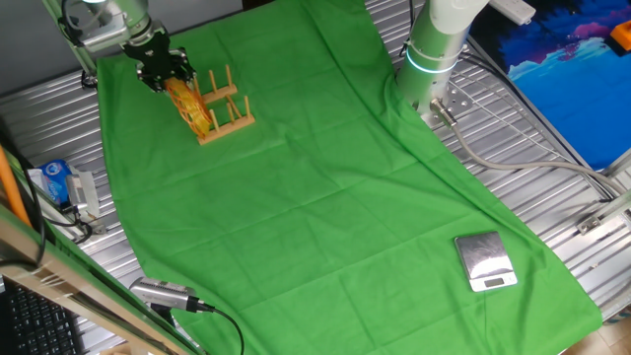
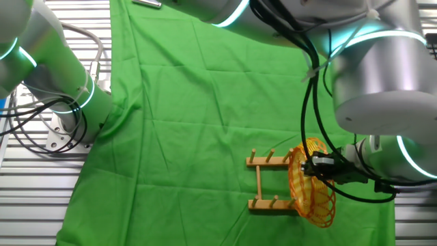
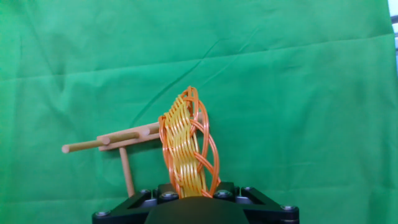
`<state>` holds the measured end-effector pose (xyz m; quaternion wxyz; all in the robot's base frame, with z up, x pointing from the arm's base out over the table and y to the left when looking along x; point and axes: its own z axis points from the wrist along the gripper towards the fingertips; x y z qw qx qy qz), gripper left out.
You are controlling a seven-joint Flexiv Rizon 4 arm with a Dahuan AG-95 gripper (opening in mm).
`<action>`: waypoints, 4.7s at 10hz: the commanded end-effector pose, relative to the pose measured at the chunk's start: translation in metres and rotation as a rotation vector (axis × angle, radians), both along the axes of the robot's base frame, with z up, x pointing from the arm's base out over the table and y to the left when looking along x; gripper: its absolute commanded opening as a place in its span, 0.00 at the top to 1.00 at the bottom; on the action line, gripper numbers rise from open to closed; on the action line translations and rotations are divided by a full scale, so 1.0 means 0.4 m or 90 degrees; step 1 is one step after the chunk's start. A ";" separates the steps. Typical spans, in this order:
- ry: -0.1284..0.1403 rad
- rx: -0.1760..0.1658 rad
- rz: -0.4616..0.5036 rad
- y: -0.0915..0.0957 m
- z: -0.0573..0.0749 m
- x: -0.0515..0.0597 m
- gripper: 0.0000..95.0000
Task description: Take the dish off the dish rack
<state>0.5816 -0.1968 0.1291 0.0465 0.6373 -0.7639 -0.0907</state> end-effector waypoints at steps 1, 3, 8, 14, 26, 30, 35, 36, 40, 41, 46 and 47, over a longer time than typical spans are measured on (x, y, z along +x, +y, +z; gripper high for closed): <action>0.008 0.005 -0.005 -0.001 0.003 -0.002 0.60; 0.015 0.006 -0.010 -0.002 0.009 -0.003 0.60; 0.027 0.011 -0.021 -0.002 0.031 -0.004 0.60; 0.035 0.021 -0.030 -0.003 0.042 -0.005 0.60; 0.043 0.022 -0.036 -0.005 0.048 -0.007 0.80; 0.044 0.021 -0.036 -0.005 0.048 -0.007 0.80; 0.049 0.025 -0.049 -0.007 0.050 -0.007 0.80; 0.052 0.027 -0.050 -0.008 0.051 -0.008 0.80; 0.066 0.034 -0.062 -0.012 0.054 -0.010 0.80; 0.075 0.038 -0.068 -0.014 0.057 -0.011 0.80; 0.097 0.048 -0.086 -0.016 0.064 -0.012 0.80; 0.103 0.052 -0.092 -0.017 0.065 -0.013 0.80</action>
